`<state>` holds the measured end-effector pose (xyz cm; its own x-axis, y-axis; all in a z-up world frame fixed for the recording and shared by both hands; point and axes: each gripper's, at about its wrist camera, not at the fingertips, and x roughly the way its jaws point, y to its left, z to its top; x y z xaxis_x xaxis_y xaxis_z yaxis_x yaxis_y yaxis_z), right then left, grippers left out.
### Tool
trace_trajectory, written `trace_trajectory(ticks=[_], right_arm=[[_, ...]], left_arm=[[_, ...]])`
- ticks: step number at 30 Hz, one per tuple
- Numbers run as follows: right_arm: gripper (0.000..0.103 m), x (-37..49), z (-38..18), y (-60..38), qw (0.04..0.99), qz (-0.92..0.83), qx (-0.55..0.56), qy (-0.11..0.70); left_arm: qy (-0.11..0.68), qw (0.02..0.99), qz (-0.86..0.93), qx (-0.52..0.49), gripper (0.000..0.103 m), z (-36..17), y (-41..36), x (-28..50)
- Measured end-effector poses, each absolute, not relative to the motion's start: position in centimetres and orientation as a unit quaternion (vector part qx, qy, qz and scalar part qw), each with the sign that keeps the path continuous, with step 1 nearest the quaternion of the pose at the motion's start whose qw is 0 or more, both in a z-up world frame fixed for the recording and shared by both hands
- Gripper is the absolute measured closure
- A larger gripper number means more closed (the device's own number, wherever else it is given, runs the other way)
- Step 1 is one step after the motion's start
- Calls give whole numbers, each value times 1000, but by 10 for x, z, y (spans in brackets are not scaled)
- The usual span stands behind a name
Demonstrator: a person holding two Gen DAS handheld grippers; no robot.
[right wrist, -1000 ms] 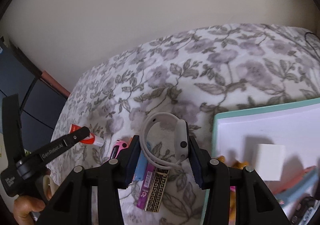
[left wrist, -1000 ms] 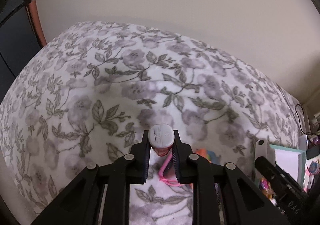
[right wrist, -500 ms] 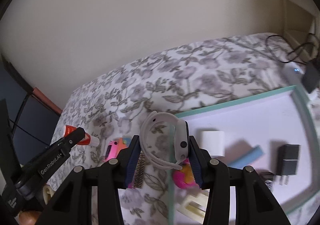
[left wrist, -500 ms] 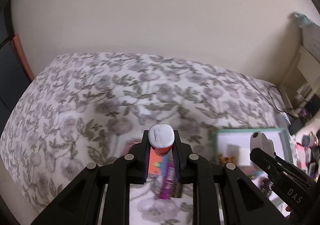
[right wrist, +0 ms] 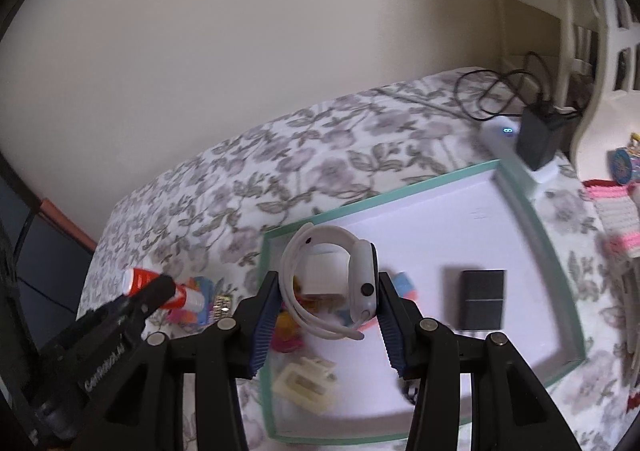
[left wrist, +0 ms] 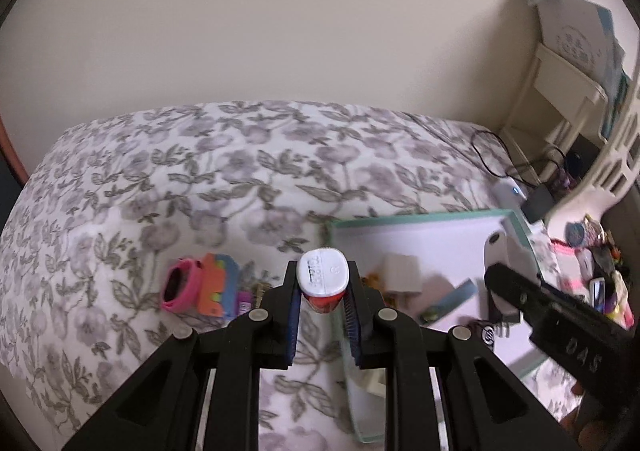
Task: Organize rigid objects
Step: 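Lift the bottle and watch band and carry them over the tray, then lower the bottle and watch band into the tray and open both tools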
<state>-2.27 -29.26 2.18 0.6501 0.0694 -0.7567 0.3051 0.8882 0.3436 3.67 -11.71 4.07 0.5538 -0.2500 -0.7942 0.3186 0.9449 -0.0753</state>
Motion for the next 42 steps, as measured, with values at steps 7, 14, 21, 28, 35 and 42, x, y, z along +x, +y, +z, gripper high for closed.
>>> trace_trajectory(ticks=[7, 14, 21, 28, 35, 42], right_arm=[[53, -26, 11, -316, 869, -96, 234, 425], [53, -28, 8, -330, 867, -112, 235, 426], [53, -26, -1, -342, 858, -127, 233, 440], [53, -25, -9, -348, 852, -134, 232, 450], [53, -22, -17, -347, 845, -138, 225, 466], [53, -17, -30, -345, 833, -137, 220, 489]], left_arm=[[465, 861, -199, 51, 82, 26, -147, 27], [471, 850, -226, 69, 82, 16, -169, 17], [480, 841, -235, 86, 82, 3, -182, 14], [484, 837, -238, 97, 82, -3, -188, 13], [487, 834, -235, 106, 82, -9, -190, 14], [496, 831, -224, 114, 82, -21, -190, 19]])
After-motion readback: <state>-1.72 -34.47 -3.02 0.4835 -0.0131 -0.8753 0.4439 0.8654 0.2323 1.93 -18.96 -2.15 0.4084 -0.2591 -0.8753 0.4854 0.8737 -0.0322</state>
